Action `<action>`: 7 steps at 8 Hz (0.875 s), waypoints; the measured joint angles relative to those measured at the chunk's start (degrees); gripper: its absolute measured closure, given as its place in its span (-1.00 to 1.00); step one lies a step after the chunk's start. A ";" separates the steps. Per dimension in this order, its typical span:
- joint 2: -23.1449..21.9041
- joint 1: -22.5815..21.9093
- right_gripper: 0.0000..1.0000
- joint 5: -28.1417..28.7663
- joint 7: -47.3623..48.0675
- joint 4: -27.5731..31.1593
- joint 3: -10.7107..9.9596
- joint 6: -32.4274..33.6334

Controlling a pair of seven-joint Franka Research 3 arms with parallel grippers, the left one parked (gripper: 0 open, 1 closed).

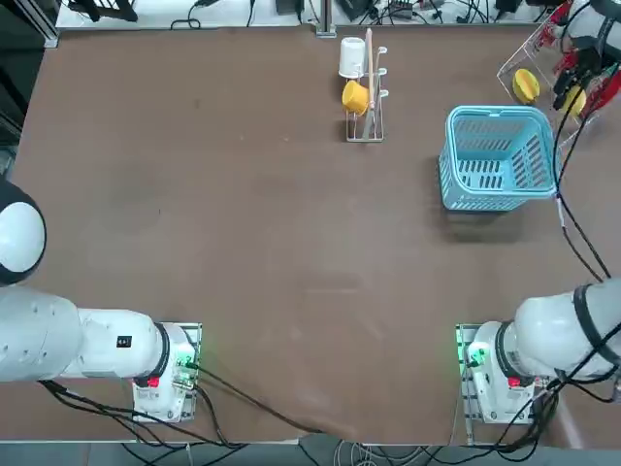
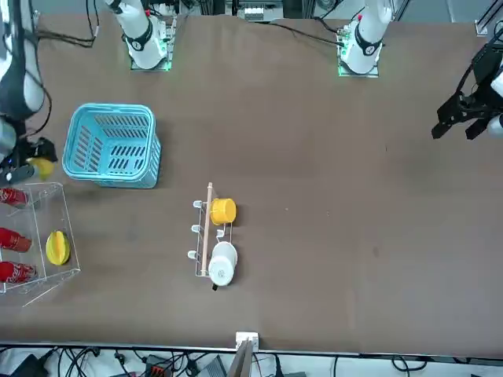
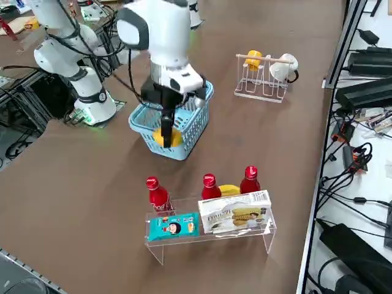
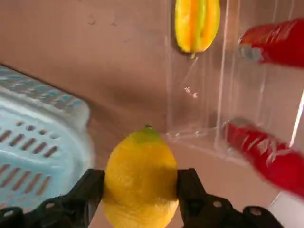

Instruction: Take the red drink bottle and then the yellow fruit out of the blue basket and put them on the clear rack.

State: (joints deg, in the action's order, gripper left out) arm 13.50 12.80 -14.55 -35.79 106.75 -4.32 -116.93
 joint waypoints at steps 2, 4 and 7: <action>6.03 1.39 -0.74 -3.46 -4.44 -3.62 0.01 -4.88; 10.76 2.09 -0.74 -4.69 -5.10 -4.74 0.02 -10.20; 16.40 2.62 -0.74 -4.79 -5.16 -5.23 0.03 -16.18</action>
State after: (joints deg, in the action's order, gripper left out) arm 29.90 15.42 -19.33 -40.95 101.51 -4.28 -133.10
